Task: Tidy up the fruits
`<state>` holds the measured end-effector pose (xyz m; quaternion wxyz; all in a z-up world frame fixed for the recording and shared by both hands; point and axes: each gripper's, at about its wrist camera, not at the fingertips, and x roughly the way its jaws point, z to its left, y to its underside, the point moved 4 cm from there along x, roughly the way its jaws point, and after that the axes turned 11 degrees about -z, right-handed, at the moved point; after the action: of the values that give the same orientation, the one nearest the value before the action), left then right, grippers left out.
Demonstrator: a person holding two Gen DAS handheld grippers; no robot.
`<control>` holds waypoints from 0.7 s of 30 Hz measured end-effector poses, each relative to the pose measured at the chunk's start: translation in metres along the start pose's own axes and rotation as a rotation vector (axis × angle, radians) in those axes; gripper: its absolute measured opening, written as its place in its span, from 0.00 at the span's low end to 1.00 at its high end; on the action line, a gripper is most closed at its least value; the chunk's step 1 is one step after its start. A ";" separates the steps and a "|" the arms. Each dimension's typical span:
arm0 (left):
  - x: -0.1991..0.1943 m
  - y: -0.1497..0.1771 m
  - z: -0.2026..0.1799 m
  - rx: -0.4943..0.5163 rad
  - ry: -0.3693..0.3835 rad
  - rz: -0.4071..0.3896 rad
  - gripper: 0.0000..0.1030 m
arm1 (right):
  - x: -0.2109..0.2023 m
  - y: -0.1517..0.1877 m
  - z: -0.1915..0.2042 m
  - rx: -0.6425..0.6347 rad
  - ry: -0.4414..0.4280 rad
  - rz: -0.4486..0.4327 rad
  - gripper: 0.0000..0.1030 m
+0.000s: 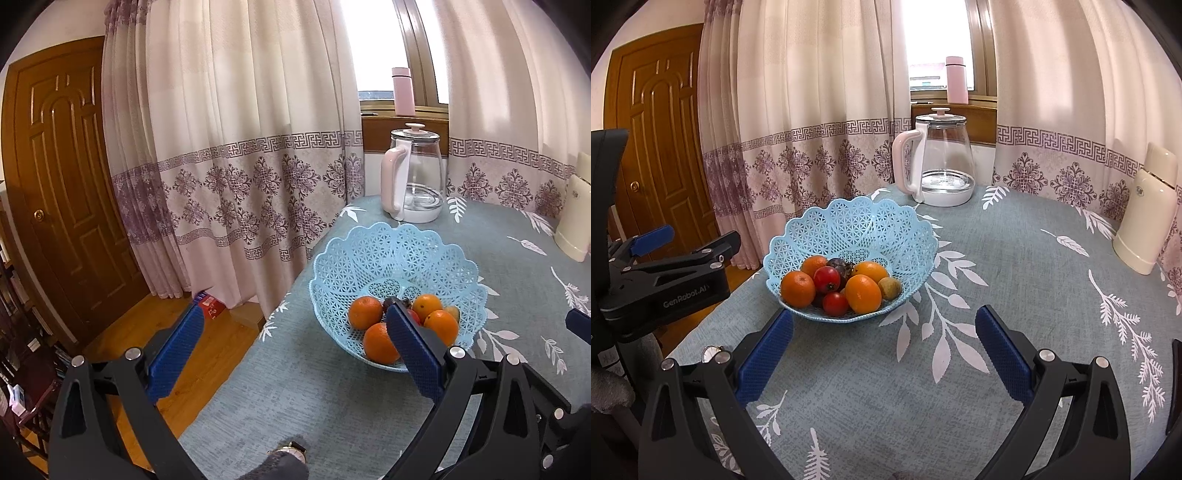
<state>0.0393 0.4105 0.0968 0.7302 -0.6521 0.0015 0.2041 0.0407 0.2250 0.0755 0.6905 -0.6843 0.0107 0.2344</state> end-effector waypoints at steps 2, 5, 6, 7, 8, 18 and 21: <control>0.000 0.001 0.000 -0.006 0.010 0.003 0.97 | 0.001 0.002 0.000 0.002 0.001 0.001 0.95; 0.000 0.001 0.000 -0.016 0.024 0.006 0.97 | 0.001 0.004 0.000 0.006 0.003 0.004 0.95; 0.000 0.002 0.000 -0.020 0.028 0.009 0.97 | 0.002 0.005 -0.001 0.006 0.004 0.005 0.95; 0.001 0.002 0.000 -0.026 0.036 0.013 0.97 | 0.002 0.006 -0.001 0.006 0.004 0.006 0.95; 0.001 0.002 0.000 -0.029 0.041 0.015 0.97 | 0.002 0.005 -0.002 0.007 0.004 0.006 0.95; 0.002 0.002 0.002 -0.025 0.024 0.011 0.97 | -0.001 0.000 0.000 -0.010 0.022 -0.029 0.95; 0.003 0.003 0.003 -0.022 0.015 0.011 0.97 | 0.000 -0.004 0.002 -0.023 0.051 -0.034 0.95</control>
<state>0.0403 0.4142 0.0941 0.7217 -0.6617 0.0085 0.2032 0.0411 0.2267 0.0791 0.6857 -0.6982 0.0142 0.2052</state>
